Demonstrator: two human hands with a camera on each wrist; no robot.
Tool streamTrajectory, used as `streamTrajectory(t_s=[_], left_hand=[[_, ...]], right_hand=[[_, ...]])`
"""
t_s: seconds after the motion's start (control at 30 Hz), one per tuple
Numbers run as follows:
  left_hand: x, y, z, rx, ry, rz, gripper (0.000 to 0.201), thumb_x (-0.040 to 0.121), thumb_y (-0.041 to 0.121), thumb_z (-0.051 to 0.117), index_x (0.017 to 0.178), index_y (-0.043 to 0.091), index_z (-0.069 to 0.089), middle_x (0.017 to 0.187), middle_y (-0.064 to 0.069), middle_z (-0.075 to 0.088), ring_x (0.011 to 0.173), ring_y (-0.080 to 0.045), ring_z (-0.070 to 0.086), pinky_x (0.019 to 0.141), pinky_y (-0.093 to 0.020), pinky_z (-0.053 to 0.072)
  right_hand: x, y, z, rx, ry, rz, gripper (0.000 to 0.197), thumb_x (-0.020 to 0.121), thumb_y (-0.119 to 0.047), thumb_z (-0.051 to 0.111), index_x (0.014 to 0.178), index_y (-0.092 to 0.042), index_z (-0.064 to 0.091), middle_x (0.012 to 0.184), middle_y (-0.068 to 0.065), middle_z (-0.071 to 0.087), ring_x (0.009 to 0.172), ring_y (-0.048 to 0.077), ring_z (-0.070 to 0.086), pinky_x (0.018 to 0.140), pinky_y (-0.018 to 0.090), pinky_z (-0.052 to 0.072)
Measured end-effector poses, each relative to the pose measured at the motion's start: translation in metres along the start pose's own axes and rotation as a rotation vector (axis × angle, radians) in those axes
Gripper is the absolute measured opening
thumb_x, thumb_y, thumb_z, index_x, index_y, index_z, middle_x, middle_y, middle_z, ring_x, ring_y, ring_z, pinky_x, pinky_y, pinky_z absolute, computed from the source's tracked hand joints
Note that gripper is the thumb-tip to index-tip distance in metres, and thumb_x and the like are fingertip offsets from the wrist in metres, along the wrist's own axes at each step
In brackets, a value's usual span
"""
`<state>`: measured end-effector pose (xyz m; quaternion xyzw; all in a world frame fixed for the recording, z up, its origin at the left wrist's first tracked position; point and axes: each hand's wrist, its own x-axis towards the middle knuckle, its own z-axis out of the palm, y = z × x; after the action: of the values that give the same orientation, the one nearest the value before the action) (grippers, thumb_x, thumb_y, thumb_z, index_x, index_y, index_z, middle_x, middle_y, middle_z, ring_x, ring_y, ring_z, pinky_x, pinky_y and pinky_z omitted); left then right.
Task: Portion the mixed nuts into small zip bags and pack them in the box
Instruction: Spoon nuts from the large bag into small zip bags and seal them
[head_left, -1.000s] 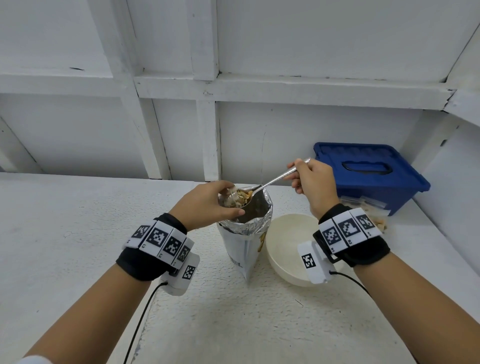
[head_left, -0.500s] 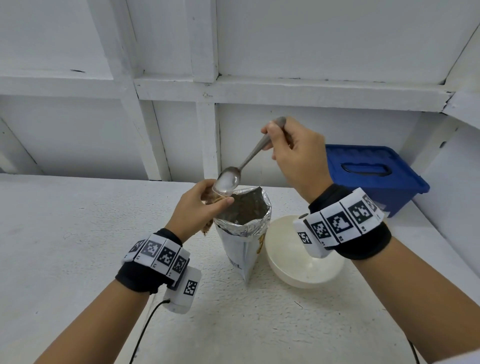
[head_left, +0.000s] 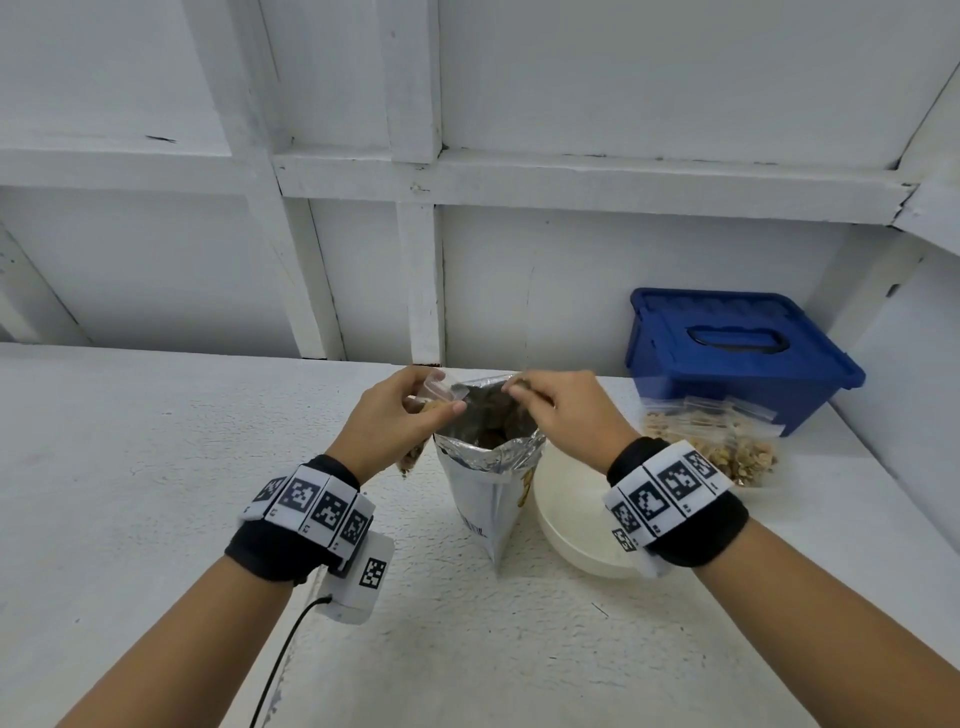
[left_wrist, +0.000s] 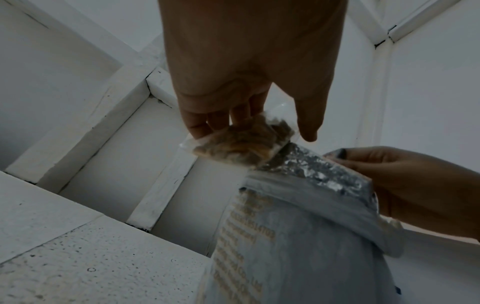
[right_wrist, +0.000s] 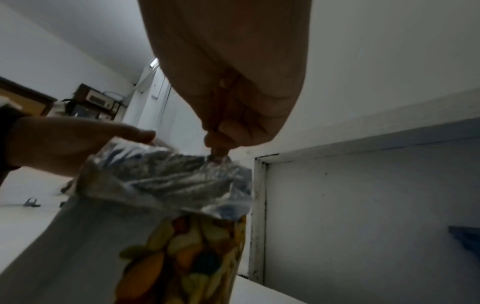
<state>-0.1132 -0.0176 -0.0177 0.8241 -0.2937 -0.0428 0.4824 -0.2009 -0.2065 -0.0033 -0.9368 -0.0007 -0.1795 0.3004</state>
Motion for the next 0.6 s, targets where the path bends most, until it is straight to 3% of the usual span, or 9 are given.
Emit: streamTrajectory(t_s=[0.13, 0.27, 0.37, 0.47, 0.53, 0.6], left_hand=[[0.001, -0.001, -0.001, 0.020, -0.008, -0.006, 0.043, 0.080, 0.034, 0.069, 0.117, 0.019, 0.056, 0.093, 0.012, 0.059, 0.083, 0.003, 0.057, 0.067, -0.009, 0.043], [0.002, -0.002, -0.001, 0.022, -0.016, -0.012, 0.044, 0.079, 0.035, 0.070, 0.117, 0.019, 0.057, 0.098, 0.007, 0.063, 0.085, -0.001, 0.060, 0.069, -0.012, 0.044], [0.001, -0.002, 0.000, 0.027, -0.024, -0.010, 0.044, 0.079, 0.035, 0.070, 0.117, 0.019, 0.056, 0.096, 0.010, 0.062, 0.085, 0.000, 0.059, 0.068, -0.010, 0.043], [0.001, -0.001, 0.000, 0.034, -0.024, -0.010, 0.044, 0.079, 0.036, 0.069, 0.118, 0.020, 0.056, 0.092, 0.017, 0.058, 0.084, 0.004, 0.057, 0.066, -0.008, 0.041], [0.000, -0.001, -0.001, 0.038, -0.025, -0.006, 0.045, 0.079, 0.036, 0.069, 0.119, 0.020, 0.056, 0.093, 0.015, 0.060, 0.084, 0.003, 0.057, 0.066, -0.008, 0.041], [0.000, -0.001, -0.001, 0.036, -0.030, -0.003, 0.047, 0.079, 0.037, 0.069, 0.121, 0.019, 0.056, 0.098, 0.009, 0.062, 0.085, 0.001, 0.059, 0.068, -0.009, 0.042]], right_hand=[[0.001, -0.003, 0.007, -0.026, -0.124, 0.012, 0.023, 0.094, -0.017, 0.051, 0.107, -0.009, 0.068, 0.099, 0.009, 0.070, 0.088, 0.018, 0.061, 0.071, 0.014, 0.038], [0.000, -0.004, 0.006, 0.066, -0.122, 0.080, 0.022, 0.094, -0.018, 0.051, 0.100, -0.007, 0.069, 0.091, 0.012, 0.070, 0.079, 0.018, 0.060, 0.066, 0.016, 0.043], [0.000, -0.003, 0.004, 0.146, -0.096, 0.155, 0.022, 0.095, -0.018, 0.049, 0.092, -0.010, 0.068, 0.079, 0.009, 0.069, 0.074, 0.017, 0.063, 0.066, 0.016, 0.045], [0.002, 0.001, -0.002, 0.174, 0.002, 0.200, 0.024, 0.096, -0.020, 0.047, 0.083, -0.014, 0.066, 0.067, 0.000, 0.065, 0.064, 0.009, 0.060, 0.062, 0.016, 0.044], [0.002, 0.006, -0.008, 0.220, 0.080, 0.255, 0.026, 0.096, -0.020, 0.045, 0.080, -0.014, 0.065, 0.063, -0.002, 0.063, 0.050, -0.002, 0.053, 0.055, 0.011, 0.041], [0.002, 0.011, -0.013, 0.296, 0.149, 0.328, 0.028, 0.097, -0.018, 0.043, 0.078, -0.014, 0.064, 0.062, -0.001, 0.063, 0.044, -0.002, 0.049, 0.050, 0.010, 0.039]])
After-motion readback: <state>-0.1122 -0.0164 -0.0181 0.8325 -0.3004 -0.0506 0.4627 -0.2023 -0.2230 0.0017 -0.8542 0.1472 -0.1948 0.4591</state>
